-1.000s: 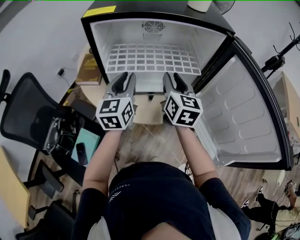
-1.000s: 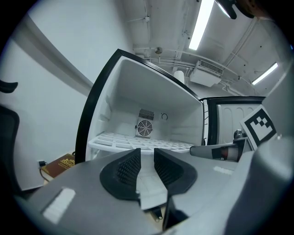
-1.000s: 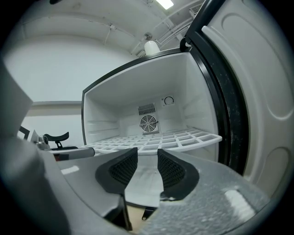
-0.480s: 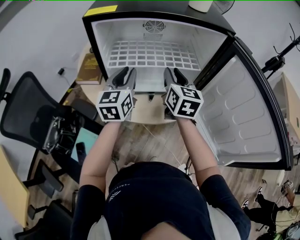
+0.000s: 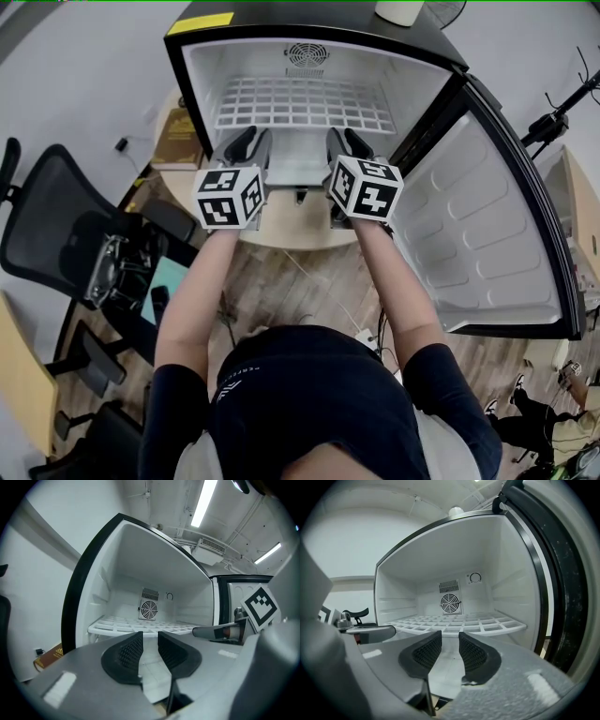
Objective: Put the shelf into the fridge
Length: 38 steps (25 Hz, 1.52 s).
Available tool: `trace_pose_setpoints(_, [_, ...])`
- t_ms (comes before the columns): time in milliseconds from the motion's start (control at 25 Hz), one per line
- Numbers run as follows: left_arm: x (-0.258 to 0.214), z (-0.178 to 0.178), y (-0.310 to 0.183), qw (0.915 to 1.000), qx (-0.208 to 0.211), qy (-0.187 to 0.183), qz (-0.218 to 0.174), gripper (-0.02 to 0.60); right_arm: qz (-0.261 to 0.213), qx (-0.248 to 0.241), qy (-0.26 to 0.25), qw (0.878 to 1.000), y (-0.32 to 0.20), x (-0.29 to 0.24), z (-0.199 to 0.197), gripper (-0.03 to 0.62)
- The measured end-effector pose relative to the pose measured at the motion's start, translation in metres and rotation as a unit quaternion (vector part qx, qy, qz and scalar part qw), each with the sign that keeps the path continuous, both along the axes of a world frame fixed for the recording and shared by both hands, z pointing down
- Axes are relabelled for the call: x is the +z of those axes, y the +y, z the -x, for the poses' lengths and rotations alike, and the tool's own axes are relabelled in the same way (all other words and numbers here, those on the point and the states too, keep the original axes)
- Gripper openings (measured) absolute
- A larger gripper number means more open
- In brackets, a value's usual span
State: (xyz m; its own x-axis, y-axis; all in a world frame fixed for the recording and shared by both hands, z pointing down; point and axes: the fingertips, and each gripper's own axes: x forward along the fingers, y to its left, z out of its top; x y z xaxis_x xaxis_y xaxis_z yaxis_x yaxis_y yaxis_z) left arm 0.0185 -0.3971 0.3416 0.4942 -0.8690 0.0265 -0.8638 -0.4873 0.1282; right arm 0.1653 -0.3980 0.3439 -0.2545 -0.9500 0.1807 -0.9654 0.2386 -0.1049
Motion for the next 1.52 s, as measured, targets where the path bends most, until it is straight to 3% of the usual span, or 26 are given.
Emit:
trace_pose_setpoints(560, [-0.001, -0.004, -0.010, 1.0000, 0.006, 0.005, -0.003, 0.146, -0.001, 0.001, 0.008, 1.000, -0.012, 0.000, -0.001, 0.115])
trace_pose_setpoints(720, [-0.002, -0.007, -0.008, 0.9999, 0.014, 0.006, -0.002, 0.177, -0.003, -0.007, 0.005, 1.000, -0.011, -0.001, 0.003, 0.143])
trace_pose_setpoints(880, [-0.002, -0.005, -0.006, 0.9994, 0.014, 0.029, 0.015, 0.207, -0.004, -0.016, -0.006, 1.000, -0.007, -0.003, 0.006, 0.158])
trace_pose_setpoints(1000, [-0.005, 0.001, 0.001, 0.9989, 0.011, 0.044, 0.010, 0.184, -0.010, -0.025, -0.016, 1.000, 0.001, -0.006, 0.008, 0.153])
trace_pose_setpoints(1320, [-0.024, 0.004, 0.031, 0.9991, 0.018, 0.023, -0.031, 0.110, -0.027, -0.043, -0.029, 0.998, 0.028, -0.015, 0.015, 0.134])
trace_pose_setpoints(1520, [-0.029, 0.011, 0.046, 0.9987, 0.016, 0.034, -0.033, 0.084, -0.045, -0.049, -0.038, 0.997, 0.048, -0.026, 0.015, 0.112])
